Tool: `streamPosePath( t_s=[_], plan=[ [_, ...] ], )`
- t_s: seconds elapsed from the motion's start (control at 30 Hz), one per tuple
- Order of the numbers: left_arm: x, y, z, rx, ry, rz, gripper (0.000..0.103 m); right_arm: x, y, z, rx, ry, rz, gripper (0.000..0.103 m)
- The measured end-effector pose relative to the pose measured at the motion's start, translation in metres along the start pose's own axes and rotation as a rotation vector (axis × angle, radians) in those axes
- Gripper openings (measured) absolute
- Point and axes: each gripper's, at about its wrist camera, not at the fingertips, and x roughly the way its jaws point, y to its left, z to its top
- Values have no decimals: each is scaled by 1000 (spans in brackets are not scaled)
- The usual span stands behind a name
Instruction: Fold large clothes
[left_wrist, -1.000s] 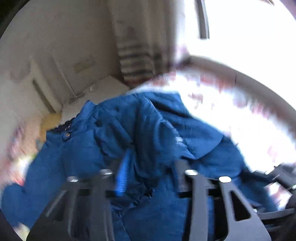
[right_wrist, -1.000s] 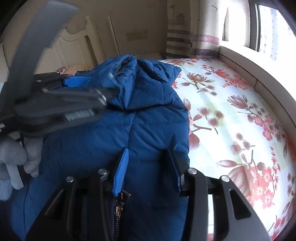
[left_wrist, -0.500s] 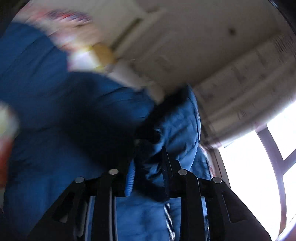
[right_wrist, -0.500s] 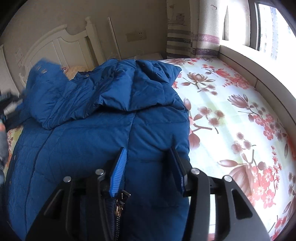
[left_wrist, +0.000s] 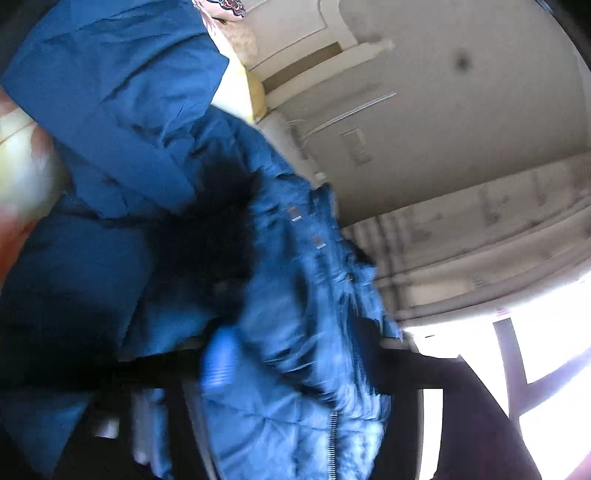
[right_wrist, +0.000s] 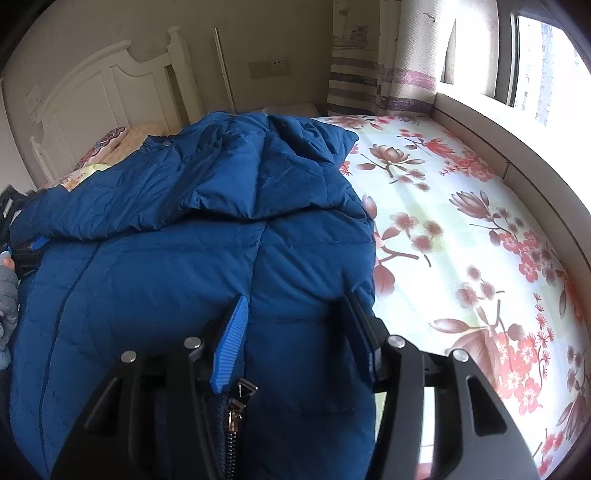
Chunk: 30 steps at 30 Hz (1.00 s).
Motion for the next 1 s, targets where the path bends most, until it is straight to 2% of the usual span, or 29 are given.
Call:
streamPosePath(
  t_s=[0.07, 0.13, 0.2, 0.23, 0.3, 0.4, 0.47, 0.5, 0.53, 0.57, 0.6, 0.63, 0.67, 0.7, 0.73, 0.8, 0.87, 0.93, 1.0],
  plan=[
    [-8, 0, -9, 48, -28, 14, 17, 0, -1, 0, 1, -1, -1, 53],
    [-27, -21, -19, 182, -102, 62, 16, 1, -1, 0, 3, -1, -2, 53],
    [-43, -40, -29, 299, -135, 92, 16, 1, -2, 0, 3, 0, 0, 53],
    [-44, -47, -33, 353, -149, 145, 16, 1, -2, 0, 3, 1, 0, 53],
    [-42, -49, -32, 363, -153, 260, 16, 1, -3, -1, 2, 2, -1, 53],
    [-24, -24, -25, 258, -59, 362, 18, 1, -4, -1, 3, 2, 0, 53],
    [-27, -24, -27, 252, -58, 369, 21, 1, -4, -1, 2, 2, -2, 54],
    [-32, -28, -31, 265, -66, 386, 27, 1, -4, -1, 2, 2, -1, 54],
    [-45, -41, -34, 293, -145, 461, 37, 1, -4, -1, 3, 2, 0, 54],
    [-67, -50, -38, 308, -233, 500, 39, 1, -5, -1, 5, 2, 1, 54],
    [-93, -70, -46, 351, -407, 537, 47, 1, -6, -1, 5, 2, 2, 54],
    [-101, -88, -52, 384, -500, 544, 71, 1, -6, -1, 4, 2, 1, 54],
    [-111, -105, -58, 432, -580, 536, 85, 1, -6, -1, 5, 1, 1, 55],
    [-111, -118, -58, 486, -588, 520, 95, 1, -7, -1, 4, 1, 1, 55],
    [-105, -123, -60, 527, -549, 514, 95, 1, -7, -1, 2, 3, 0, 55],
    [-67, -132, -55, 628, -372, 539, 95, 2, -8, -1, 0, 4, -2, 56],
    [-31, -130, -52, 687, -265, 584, 95, 2, -7, -1, -1, 4, -3, 56],
    [1, -117, -54, 714, -169, 627, 95, 2, -8, -1, 3, 1, 0, 56],
    [15, -96, -59, 717, -86, 642, 95, 1, -8, -1, 6, -1, 4, 56]
  ],
)
